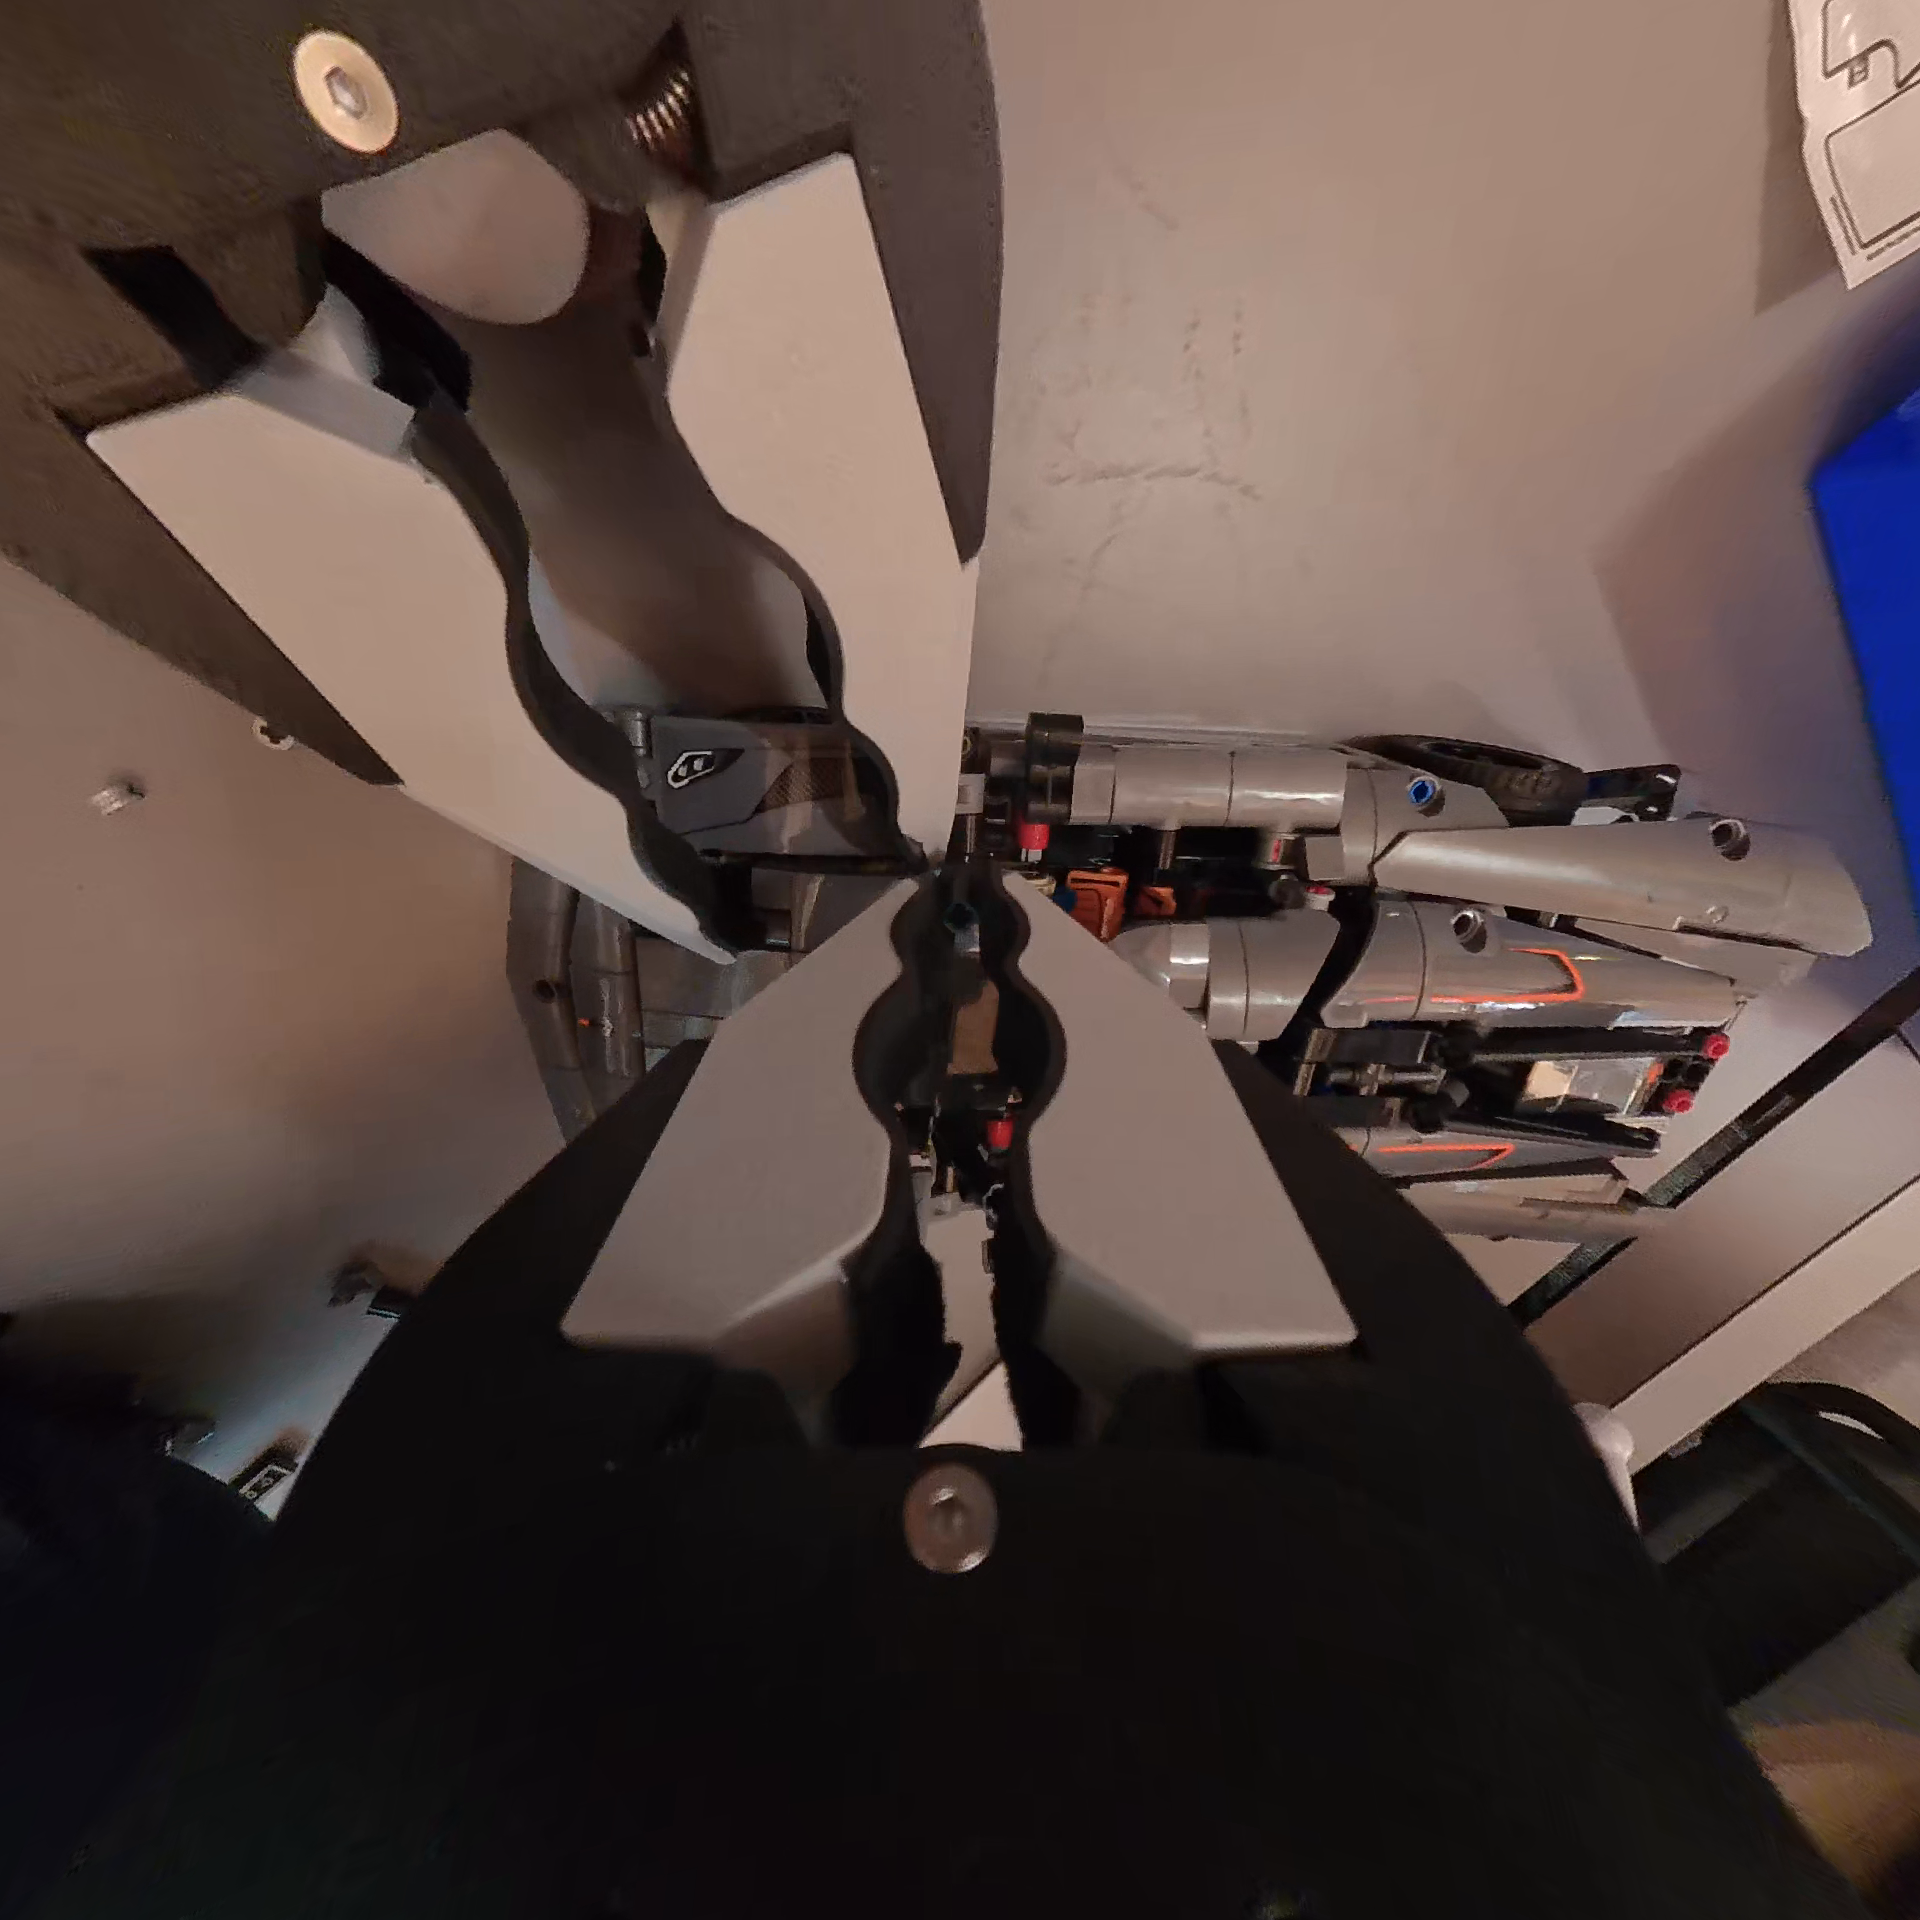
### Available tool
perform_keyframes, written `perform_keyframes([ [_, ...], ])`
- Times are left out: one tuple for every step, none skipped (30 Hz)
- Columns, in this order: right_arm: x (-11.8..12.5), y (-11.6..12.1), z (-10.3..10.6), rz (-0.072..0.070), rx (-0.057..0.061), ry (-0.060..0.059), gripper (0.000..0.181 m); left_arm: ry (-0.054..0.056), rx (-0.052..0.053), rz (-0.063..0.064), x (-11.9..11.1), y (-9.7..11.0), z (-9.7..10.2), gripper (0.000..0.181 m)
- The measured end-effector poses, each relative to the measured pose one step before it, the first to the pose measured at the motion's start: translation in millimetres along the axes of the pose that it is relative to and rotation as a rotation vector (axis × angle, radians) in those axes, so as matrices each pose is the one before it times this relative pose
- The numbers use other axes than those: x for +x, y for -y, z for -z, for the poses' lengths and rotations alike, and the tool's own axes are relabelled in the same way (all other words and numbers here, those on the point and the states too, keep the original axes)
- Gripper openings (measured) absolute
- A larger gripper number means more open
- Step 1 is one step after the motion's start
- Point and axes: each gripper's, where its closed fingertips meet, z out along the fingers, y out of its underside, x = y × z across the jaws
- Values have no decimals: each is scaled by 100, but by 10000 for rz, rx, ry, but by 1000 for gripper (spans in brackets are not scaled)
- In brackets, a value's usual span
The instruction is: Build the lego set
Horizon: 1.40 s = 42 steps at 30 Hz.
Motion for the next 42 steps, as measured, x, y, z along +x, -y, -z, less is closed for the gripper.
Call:
perform_keyframes([
  [110, -16, 86, -49, 64, -32, 5, 8, 23, 15, -40, 34, 5, 35],
  [114, -52, 155, -66, 90, -14, 5, -12, 63, 21, -21, 83, 63, 34],
  [97, -104, 215, -64, 95, -8, 6, -18, 97, 27, -21, 116, 119, 33],
  [282, -23, 408, -119, 133, -99, 9, 25, 94, 80, -126, 92, 197, 31],
  [410, 114, 678, -216, 217, -180, 16, 61, 65, 90, -231, 35, 195, 35],
  [373, 133, 847, -162, 253, -210, 12, 58, 205, 72, -228, 228, 260, 38],
  [404, 193, 925, -68, 309, -289, 10, 40, 323, 34, -188, 405, 357, 37],
  [457, 406, 973, -75, 434, -323, 11, 32, 262, 83, -204, 306, 319, 36],
  [617, 553, 986, -190, 523, -370, 12, -38, 161, 139, -110, 187, 196, 37],
  [582, 387, 866, -270, 417, -312, 13, 5, 111, 92, -125, 127, 111, 37],
  [291, -65, 606, -178, 165, -167, 14, 45, 88, -12, -109, 119, 92, 35],
  [98, -392, 373, -47, -27, -127, 15, 41, 72, -83, -39, 115, 55, 32],
  [10, -502, 231, -60, -107, -95, 16, 22, 1, -96, 6, 24, -27, 30],
  [-57, -518, 159, -169, -141, -42, 17, 63, -78, -69, -46, -88, -98, 29],
  [-156, -609, 104, -223, -174, -12, 18, 33, -76, -82, 9, -72, -104, 28],
  [-258, -659, 66, -196, -162, -22, 18, -15, -47, -98, 92, -44, -85, 26],
  [-319, -640, 64, -175, -98, -51, 18, 3, -44, -81, 38, -32, -67, 25],
  [-382, -590, 46, -218, -41, -27, 17, 42, -63, -39, -78, -76, -56, 25],
  [-371, -624, 14, -282, -16, -20, 18, 68, -86, -13, -197, -118, -31, 26],
  [-249, -599, 22, -305, 23, -61, 19, 12, -30, -27, -155, -26, 15, 25],
  [-219, -484, 32, -261, 87, -64, 19, -11, -48, -32, -149, -24, 68, 24],
  [-285, -375, 64, -217, 137, -6, 18, -48, -103, -27, -131, -89, 76, 23],
  [-264, -304, 87, -194, 142, 16, 18, -93, -31, 15, -91, 27, 72, 23],
  [-51, -333, 97, -144, 67, -88, 18, -26, 93, 67, -172, 219, 79, 23],
  [176, -370, 56, -79, -7, -206, 19, -105, 161, 36, 7, 348, 61, 23],
  [196, -300, -35, -49, 29, -186, 19, -198, 77, -15, 216, 282, -58, 23],
  [100, -186, -179, -58, 106, -90, 20, -166, -72, -107, 223, 100, -205, 24],
  [73, -193, -301, -96, 122, -18, 20, -23, -189, -188, 21, -68, -314, 24],
  [93, -270, -414, -134, 89, 26, 20, 97, -289, -234, -185, -206, -315, 25],
  [155, -268, -492, -97, 63, 10, 20, 17, -272, -224, -97, -204, -283, 24],
  [255, -301, -544, -20, 15, -60, 20, -39, -156, -126, -23, -69, -229, 23],
  [202, -262, -526, 7, 0, -31, 21, -32, -82, -56, -46, 14, -159, 22],
  [1, -44, -492, 13, 87, 71, 21, 27, -47, -21, -165, 23, -123, 20],
  [-56, 245, -399, 21, 241, 72, 21, -50, -4, 67, -63, 55, -123, 18],
  [-104, 254, -375, -13, 228, 69, 18, -169, -17, 115, 108, -3, -163, 18],
  [-81, 11, -425, -23, 33, 67, 18, -179, -103, 59, 131, -163, -196, 17],
  [-42, -162, -458, 44, -81, 33, 19, 9, -219, -46, -133, -339, -212, 16],
  [-65, -221, -435, 65, -104, 39, 19, 164, -223, -108, -331, -324, -160, 15],
  [-124, -172, -362, 51, -62, 92, 17, 45, -85, -81, -134, -46, -116, 13],
  [-110, -56, -269, 44, 43, 88, 14, -114, -18, -45, 81, 132, -70, 12],
  [-11, 10, -191, -12, 100, 54, 15, -116, -19, -69, 51, 181, -98, 10],
  [16, -6, -83, -76, 104, 75, 15, -143, -60, -54, 61, 3, -224, 7],
])
